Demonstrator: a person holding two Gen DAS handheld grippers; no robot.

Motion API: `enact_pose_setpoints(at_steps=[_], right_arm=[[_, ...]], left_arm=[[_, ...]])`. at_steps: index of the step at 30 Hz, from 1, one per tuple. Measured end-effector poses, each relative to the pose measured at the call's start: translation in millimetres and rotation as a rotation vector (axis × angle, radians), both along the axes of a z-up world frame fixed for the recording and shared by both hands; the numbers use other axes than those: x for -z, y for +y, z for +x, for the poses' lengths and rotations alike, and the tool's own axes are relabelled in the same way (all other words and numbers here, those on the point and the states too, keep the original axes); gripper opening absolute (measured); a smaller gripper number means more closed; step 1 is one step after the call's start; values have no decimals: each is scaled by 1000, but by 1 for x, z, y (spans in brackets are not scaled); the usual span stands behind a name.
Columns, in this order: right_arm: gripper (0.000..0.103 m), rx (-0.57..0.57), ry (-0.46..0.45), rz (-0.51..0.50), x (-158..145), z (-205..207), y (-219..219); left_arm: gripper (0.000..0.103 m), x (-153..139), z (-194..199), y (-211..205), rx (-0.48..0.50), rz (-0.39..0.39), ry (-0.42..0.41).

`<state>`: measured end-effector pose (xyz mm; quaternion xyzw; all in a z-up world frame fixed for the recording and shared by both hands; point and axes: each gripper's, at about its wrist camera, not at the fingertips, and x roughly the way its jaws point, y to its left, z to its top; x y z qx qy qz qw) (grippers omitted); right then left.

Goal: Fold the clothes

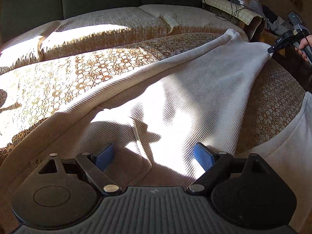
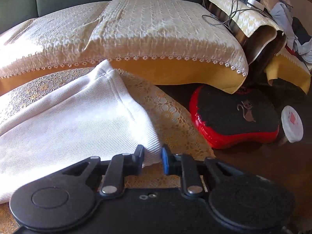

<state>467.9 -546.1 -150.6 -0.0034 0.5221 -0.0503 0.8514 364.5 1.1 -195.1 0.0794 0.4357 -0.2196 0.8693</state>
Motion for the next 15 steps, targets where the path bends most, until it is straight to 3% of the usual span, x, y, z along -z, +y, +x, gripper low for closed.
enact_pose_setpoints(at_steps=[5, 9, 15], right_arm=[[103, -95, -1, 14, -15, -36, 21], [103, -105, -22, 104, -30, -83, 23], [103, -106, 32, 131, -30, -154, 19]], left_arm=[[89, -18, -15, 3, -1, -5, -16], [89, -35, -52, 13, 27, -9, -25], [89, -44, -113, 26, 48, -10, -1]])
